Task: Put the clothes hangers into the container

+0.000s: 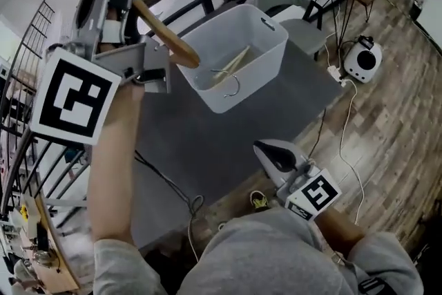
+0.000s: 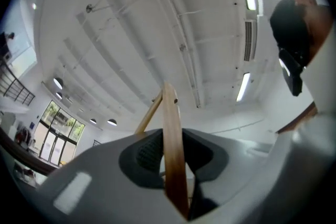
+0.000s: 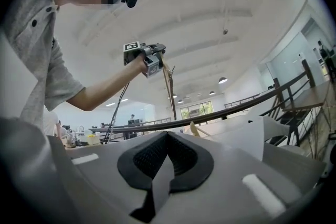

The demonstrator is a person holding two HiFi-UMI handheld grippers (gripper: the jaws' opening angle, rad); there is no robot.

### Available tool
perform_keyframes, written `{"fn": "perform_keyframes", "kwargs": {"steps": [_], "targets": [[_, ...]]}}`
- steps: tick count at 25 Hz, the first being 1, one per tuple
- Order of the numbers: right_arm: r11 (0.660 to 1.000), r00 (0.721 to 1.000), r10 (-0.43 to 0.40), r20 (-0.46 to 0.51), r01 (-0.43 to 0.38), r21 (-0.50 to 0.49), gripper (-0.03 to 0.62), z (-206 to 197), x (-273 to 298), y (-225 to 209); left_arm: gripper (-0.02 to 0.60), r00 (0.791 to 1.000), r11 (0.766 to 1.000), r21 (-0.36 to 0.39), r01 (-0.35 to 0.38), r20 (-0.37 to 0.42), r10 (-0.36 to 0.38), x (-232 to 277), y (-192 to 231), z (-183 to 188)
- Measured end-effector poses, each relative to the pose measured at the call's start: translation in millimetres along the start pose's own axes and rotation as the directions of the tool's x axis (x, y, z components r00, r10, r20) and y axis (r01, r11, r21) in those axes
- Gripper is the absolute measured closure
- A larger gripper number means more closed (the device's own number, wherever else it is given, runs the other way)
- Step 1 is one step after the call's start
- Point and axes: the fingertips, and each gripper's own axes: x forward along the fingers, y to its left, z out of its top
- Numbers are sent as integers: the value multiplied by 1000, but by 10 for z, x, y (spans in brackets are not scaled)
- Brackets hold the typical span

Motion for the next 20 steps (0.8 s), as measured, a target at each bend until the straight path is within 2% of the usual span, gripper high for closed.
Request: {"fn": "perform_keyframes", "kwargs": {"steps": [4, 8, 13, 15, 20], "targets": [[997, 997, -75, 0, 75, 0, 595, 39, -190, -314, 494, 999, 994, -104, -41, 1, 41, 327, 144, -352], [991, 991, -132, 3, 132, 4, 595, 46, -306, -550, 495, 995, 993, -70, -93, -25, 92, 528, 331, -782], [985, 985, -173, -3, 173, 13, 595, 44, -373, -700, 497, 983, 975, -134, -177, -77, 168, 608, 624, -1321], [983, 983, -184, -8, 184, 19, 595, 19, -386, -759, 497, 967, 962, -130, -239, -119, 225, 617, 807, -1572], [978, 978, -207, -22, 208, 32, 595, -50, -409, -851, 499, 904, 918, -58, -392, -211, 373, 552, 1244, -2170]]}}
